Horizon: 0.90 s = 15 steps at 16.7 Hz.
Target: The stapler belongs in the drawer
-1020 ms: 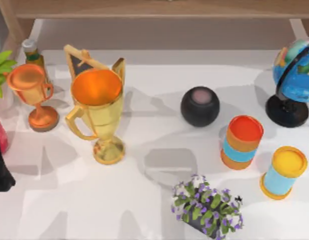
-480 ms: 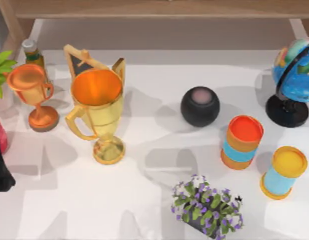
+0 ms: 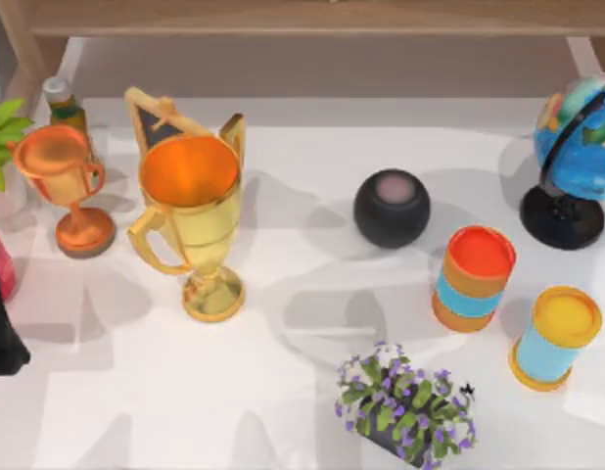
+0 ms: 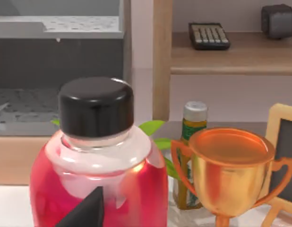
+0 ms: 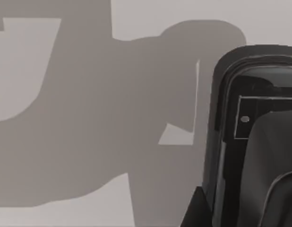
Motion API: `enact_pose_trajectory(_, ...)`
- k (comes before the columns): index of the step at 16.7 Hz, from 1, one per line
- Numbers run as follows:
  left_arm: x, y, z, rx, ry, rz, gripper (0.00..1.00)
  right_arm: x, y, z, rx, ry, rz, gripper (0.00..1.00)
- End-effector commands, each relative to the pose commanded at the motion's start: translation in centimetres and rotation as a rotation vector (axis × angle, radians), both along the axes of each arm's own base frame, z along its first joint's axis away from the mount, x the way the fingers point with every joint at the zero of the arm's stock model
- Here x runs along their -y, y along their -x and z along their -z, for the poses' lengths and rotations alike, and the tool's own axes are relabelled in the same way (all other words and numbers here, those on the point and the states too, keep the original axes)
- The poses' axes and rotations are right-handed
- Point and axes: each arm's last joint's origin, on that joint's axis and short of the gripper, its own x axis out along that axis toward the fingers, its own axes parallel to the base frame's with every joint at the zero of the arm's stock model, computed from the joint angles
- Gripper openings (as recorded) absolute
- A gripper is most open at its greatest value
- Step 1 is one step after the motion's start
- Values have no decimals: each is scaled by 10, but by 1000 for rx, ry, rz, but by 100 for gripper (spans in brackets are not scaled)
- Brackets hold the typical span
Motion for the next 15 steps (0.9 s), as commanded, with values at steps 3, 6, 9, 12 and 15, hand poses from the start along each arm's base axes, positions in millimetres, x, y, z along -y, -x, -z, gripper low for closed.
enact_pose_trajectory(3, 0, 0, 0, 0, 0, 0, 100, -1, -1, -7, 24, 10, 3, 0)
enact_pose_trajectory(6, 0, 0, 0, 0, 0, 0, 100, 0, 5, -47, 106, 50, 43, 0)
enact_pose_trajectory(9, 0, 0, 0, 0, 0, 0, 100, -3, 12, -73, 145, 68, 83, 0)
enact_pose_trajectory(12, 0, 0, 0, 0, 0, 0, 100, -8, 10, -70, 140, 60, 68, 0)
enact_pose_trajectory(15, 0, 0, 0, 0, 0, 0, 100, -4, 4, -41, 103, 35, 36, 0)
